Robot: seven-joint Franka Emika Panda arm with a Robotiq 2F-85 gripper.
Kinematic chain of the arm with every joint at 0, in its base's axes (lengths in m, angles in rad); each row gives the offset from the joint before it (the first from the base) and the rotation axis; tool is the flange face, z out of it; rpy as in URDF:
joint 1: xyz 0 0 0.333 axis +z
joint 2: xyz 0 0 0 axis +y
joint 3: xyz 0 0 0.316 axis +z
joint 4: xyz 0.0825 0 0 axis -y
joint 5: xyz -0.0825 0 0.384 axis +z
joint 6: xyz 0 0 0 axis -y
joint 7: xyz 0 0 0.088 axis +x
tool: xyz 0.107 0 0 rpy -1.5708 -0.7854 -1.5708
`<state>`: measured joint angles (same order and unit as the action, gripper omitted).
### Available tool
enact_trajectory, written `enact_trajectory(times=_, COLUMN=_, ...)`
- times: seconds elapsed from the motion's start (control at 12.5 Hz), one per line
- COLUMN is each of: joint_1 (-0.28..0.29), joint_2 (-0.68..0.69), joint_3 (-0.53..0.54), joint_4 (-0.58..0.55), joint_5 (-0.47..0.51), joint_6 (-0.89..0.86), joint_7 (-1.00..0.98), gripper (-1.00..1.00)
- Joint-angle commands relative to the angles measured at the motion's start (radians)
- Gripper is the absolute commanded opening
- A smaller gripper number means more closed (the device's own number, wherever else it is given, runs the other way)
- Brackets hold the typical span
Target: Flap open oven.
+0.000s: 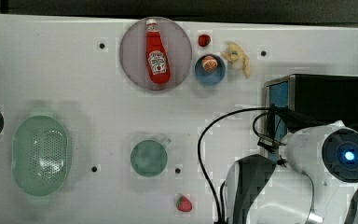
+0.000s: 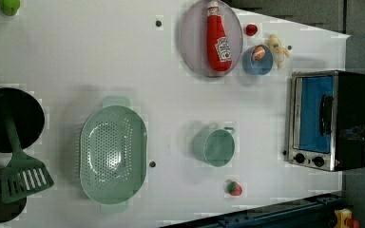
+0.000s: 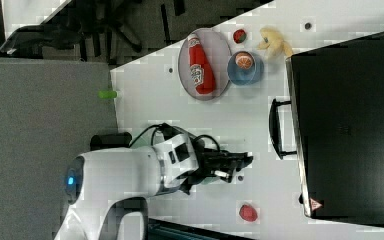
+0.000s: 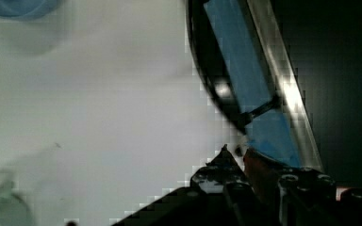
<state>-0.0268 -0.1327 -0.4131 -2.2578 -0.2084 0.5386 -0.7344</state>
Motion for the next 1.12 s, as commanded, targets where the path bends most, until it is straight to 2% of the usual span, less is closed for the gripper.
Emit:
enact_trajectory(times=0.08, joint_1=-0.002, joint_2=0.057, joint_3=-0.018, joint_4=0.007, joint_5=0.002, joint_6=0.111, joint_7=-0.301, gripper=-0.65)
enact_trajectory(times=0.4, joint_1=-0.002, joint_2=0.154, joint_3=-0.043, joint_4=0.007, joint_5=0.003, joint_6=0.267, joint_7=-0.309, gripper=-0.65)
enact_trajectory(times=1.12, joint_1=0.010, joint_2=0.281, joint_3=-0.016, joint_4=-0.001, joint_5=0.000, joint_6=0.343, joint_7=-0.293, gripper=-0.65)
